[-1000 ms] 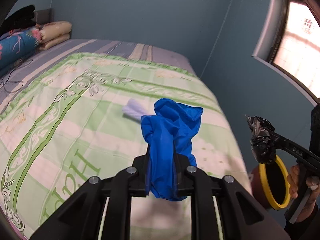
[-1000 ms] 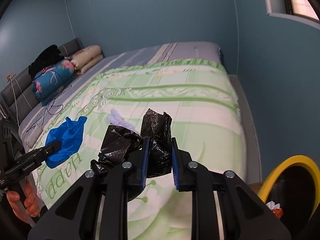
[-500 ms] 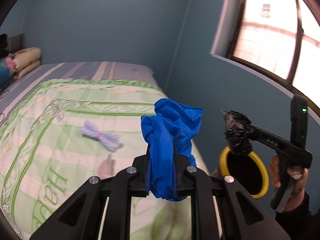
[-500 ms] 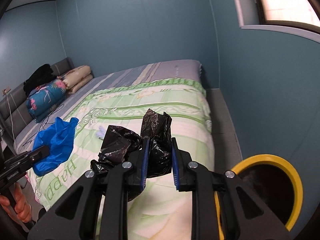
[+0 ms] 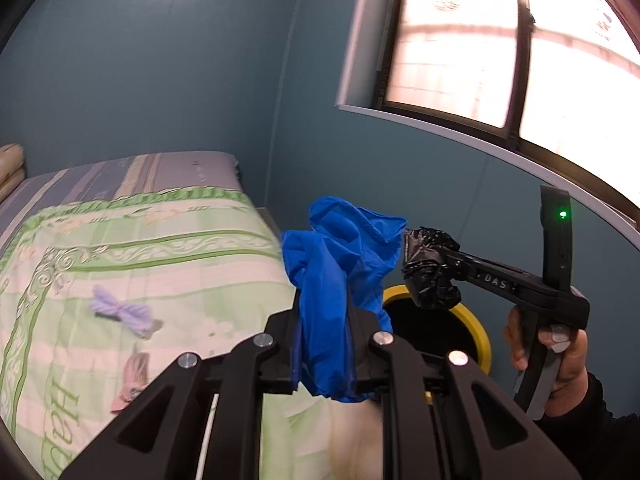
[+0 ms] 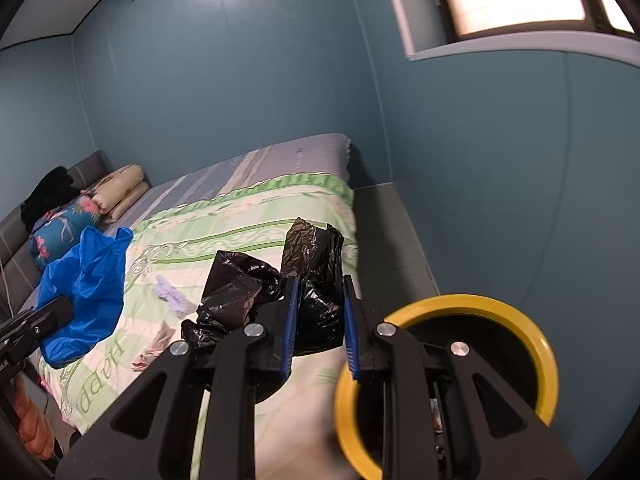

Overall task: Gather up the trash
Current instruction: 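Carry the black bag and blue glove over the yellow-rimmed bin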

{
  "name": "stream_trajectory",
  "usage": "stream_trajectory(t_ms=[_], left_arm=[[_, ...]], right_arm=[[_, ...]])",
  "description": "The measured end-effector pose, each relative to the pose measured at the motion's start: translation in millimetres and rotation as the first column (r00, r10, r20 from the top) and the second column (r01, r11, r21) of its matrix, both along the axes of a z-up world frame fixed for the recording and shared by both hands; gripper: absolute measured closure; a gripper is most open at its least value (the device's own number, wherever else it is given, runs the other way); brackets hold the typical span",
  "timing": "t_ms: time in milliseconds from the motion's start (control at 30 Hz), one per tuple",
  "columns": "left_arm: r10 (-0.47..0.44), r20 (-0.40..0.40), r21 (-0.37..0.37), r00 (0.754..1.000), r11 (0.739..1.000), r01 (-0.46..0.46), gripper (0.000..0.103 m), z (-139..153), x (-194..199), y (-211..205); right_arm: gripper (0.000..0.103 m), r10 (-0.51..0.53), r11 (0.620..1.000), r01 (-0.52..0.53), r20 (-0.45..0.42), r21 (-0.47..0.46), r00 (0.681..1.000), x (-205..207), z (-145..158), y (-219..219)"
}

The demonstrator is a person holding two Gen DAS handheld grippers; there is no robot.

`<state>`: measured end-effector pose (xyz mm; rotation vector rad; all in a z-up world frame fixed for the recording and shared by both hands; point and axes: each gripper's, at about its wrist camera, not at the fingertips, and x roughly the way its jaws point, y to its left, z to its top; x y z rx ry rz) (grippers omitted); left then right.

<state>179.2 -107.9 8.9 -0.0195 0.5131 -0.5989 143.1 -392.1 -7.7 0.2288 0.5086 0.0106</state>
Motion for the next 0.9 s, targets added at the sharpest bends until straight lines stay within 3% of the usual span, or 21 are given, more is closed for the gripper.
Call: stream_trajectory(t_ms=[533,900], left_arm=[[-0.172,0.005,0.042,0.985,0.984,0.172,0.089,-4,-2,-104],[-0.229,-0.056,0.054,0.972,0.971,0.232,0.089,-26,14,-155]], right_arm=[[0.084,-0.164,0.986,0.164,-0.005,0.024,0.987,-33,-24,-82],[0.084,-0.245,0.969,0.246,-0.042,0.020,0.969,-38,-48,-115]])
